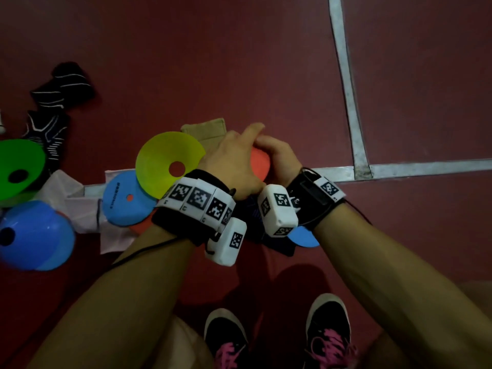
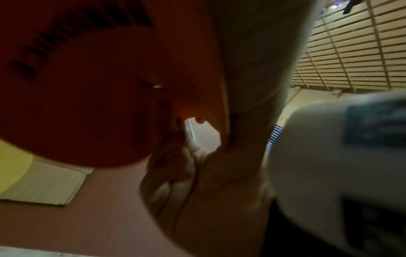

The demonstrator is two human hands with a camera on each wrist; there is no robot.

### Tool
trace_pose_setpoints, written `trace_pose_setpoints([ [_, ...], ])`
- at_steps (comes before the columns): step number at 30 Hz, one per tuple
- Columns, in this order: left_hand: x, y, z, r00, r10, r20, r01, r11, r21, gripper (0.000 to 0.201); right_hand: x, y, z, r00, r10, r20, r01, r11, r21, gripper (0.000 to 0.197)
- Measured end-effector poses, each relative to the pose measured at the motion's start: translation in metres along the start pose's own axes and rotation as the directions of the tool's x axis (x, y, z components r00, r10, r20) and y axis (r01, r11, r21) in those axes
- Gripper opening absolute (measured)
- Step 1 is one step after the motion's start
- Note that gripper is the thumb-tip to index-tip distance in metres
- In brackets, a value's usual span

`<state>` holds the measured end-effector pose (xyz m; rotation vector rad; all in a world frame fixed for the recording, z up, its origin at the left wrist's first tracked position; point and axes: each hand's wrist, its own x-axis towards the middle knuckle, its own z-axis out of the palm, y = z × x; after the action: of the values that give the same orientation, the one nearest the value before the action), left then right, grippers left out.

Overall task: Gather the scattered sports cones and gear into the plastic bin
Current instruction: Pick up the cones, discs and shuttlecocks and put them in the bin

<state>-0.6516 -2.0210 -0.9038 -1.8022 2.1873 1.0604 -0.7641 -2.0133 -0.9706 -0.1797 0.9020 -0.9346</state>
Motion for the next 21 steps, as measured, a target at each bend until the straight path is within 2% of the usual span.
trace_pose_setpoints([
  [1, 0.000, -0.003, 0.001, 1.000, 0.000, 0.000, 0.000, 1.000, -0.019, 0.106, 0.005, 0.008, -0.001, 1.000, 0.008, -0.023, -0.008, 1.000, 0.005, 0.022],
  [4, -0.004, -0.012, 0.004, 1.000, -0.004, 0.002, 0.004, 1.000, 0.022, 0.101, 0.018, 0.035, 0.003, 0.978, -0.075, -0.194, 0.043, 0.986, -0.164, 0.034],
  [6, -0.007, -0.017, 0.003, 0.998, -0.029, -0.057, 0.031, 0.999, 0.043, 0.095, 0.025, 0.052, -0.002, 0.939, -0.040, -0.341, 0.024, 0.998, -0.050, 0.045],
  [7, -0.008, -0.020, 0.001, 0.994, -0.043, -0.104, 0.046, 0.999, 0.025, 0.091, 0.027, 0.061, -0.008, 0.915, -0.045, -0.401, -0.017, 0.989, -0.150, 0.049],
  [8, -0.008, -0.023, -0.003, 0.987, -0.048, -0.151, 0.047, 0.999, -0.008, 0.088, 0.026, 0.070, -0.018, 0.895, -0.088, -0.437, -0.102, 0.914, -0.393, 0.051],
  [9, -0.009, -0.025, -0.008, 0.981, -0.053, -0.185, 0.047, 0.998, -0.041, 0.085, 0.024, 0.079, -0.033, 0.908, -0.128, -0.398, -0.214, 0.675, -0.706, 0.058],
  [10, -0.010, -0.027, -0.011, 0.977, -0.056, -0.206, 0.043, 0.997, -0.067, 0.084, 0.020, 0.091, -0.051, 0.933, -0.096, -0.346, -0.305, 0.297, -0.905, 0.073],
  [11, -0.010, -0.030, -0.014, 0.974, -0.058, -0.221, 0.040, 0.996, -0.082, 0.083, 0.017, 0.104, -0.068, 0.942, -0.034, -0.335, -0.336, -0.043, -0.941, 0.089],
  [12, -0.010, -0.031, -0.016, 0.972, -0.054, -0.231, 0.035, 0.995, -0.089, 0.082, 0.012, 0.118, -0.078, 0.943, 0.004, -0.332, -0.320, -0.259, -0.911, 0.097],
  [13, -0.010, -0.032, -0.017, 0.970, -0.052, -0.237, 0.031, 0.995, -0.094, 0.082, 0.007, 0.129, -0.084, 0.948, 0.011, -0.318, -0.290, -0.386, -0.876, 0.095],
  [14, -0.011, -0.031, -0.017, 0.969, -0.046, -0.243, 0.022, 0.995, -0.098, 0.082, 0.001, 0.138, -0.086, 0.957, 0.003, -0.289, -0.256, -0.453, -0.854, 0.087],
  [16, -0.009, -0.024, -0.016, 0.970, -0.027, -0.242, 0.002, 0.995, -0.104, 0.083, -0.007, 0.141, -0.085, 0.977, -0.029, -0.212, -0.197, -0.508, -0.838, 0.066],
  [17, -0.009, -0.021, -0.015, 0.972, -0.022, -0.233, -0.004, 0.994, -0.113, 0.084, -0.009, 0.141, -0.085, 0.982, -0.018, -0.186, -0.170, -0.491, -0.854, 0.058],
  [19, -0.007, -0.011, -0.014, 0.975, -0.010, -0.224, -0.018, 0.992, -0.123, 0.084, -0.012, 0.129, -0.091, 0.981, 0.008, -0.193, -0.178, -0.355, -0.918, 0.047],
  [21, -0.003, -0.004, -0.018, 0.972, -0.001, -0.235, -0.029, 0.992, -0.123, 0.084, -0.007, 0.111, -0.092, 0.961, -0.109, -0.254, -0.263, -0.088, -0.961, 0.034],
])
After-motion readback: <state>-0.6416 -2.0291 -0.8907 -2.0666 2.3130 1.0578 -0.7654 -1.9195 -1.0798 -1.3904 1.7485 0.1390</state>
